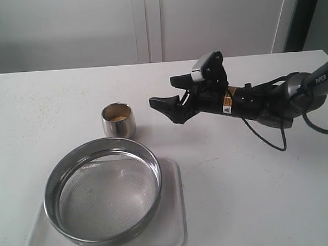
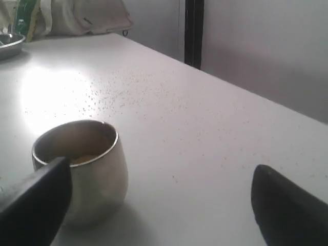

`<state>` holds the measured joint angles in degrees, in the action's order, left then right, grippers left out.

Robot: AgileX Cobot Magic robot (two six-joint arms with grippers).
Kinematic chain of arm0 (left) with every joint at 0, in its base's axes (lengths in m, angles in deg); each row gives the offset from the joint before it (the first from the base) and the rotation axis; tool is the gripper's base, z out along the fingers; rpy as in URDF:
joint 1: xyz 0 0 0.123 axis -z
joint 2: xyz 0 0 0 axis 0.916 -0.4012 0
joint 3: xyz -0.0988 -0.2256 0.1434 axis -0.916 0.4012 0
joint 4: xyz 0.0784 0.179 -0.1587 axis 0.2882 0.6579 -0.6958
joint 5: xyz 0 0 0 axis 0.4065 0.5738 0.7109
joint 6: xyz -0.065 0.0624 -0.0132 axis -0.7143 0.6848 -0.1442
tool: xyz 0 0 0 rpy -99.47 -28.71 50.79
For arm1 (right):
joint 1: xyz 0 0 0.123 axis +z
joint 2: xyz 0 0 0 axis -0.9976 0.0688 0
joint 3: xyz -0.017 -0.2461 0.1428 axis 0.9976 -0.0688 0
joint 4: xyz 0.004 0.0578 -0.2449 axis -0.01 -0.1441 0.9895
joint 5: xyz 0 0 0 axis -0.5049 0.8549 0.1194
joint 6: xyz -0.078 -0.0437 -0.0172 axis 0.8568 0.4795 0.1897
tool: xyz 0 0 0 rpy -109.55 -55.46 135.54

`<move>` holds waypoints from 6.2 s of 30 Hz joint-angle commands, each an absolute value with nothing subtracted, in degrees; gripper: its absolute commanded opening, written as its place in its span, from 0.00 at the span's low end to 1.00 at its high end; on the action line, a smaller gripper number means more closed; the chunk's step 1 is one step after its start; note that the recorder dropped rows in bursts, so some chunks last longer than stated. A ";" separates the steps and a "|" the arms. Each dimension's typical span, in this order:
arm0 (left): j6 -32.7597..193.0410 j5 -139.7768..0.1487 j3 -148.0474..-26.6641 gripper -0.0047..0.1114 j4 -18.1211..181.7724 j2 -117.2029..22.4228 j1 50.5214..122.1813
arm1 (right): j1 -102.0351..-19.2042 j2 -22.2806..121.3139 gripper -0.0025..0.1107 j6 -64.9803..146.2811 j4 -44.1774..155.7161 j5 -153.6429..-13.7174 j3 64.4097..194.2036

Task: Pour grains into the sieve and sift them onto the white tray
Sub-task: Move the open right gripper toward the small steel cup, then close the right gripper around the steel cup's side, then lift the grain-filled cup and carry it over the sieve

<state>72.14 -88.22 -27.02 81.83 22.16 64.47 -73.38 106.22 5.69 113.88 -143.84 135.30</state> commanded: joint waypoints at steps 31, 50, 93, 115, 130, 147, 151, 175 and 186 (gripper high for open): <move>72.08 -88.72 -26.66 0.04 81.83 22.42 64.81 | -70.15 118.16 0.76 -21.34 148.11 -143.46 163.84; 72.08 -88.72 -26.66 0.04 81.83 22.42 64.81 | -69.12 118.25 0.83 -26.12 150.47 -142.60 163.71; 72.08 -88.72 -26.66 0.04 81.83 22.42 64.81 | -63.17 123.16 0.83 -18.77 136.20 -132.38 166.54; 72.08 -88.72 -26.66 0.04 81.83 22.42 64.81 | -63.17 122.92 0.02 -16.33 136.36 -129.00 166.54; 72.08 -88.72 -26.66 0.04 81.83 22.42 64.81 | -63.27 119.40 0.02 -17.19 136.59 -128.88 166.56; 72.08 -88.72 -26.66 0.04 81.83 22.42 64.81 | -63.77 113.77 0.02 -27.83 142.60 -128.75 166.56; 72.08 -88.72 -26.66 0.04 81.83 22.42 64.81 | -63.82 112.38 0.02 -29.89 145.67 -128.75 165.95; 72.08 -88.72 -26.66 0.04 81.83 22.42 64.81 | -63.82 97.34 0.02 -29.00 145.78 -127.49 150.20; 72.08 -88.72 -26.66 0.04 81.83 22.42 64.81 | -63.82 90.06 0.02 -25.89 145.56 -127.35 140.59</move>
<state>72.14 -88.22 -27.02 81.83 22.16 64.47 -63.34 92.36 -27.09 146.74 -127.12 142.49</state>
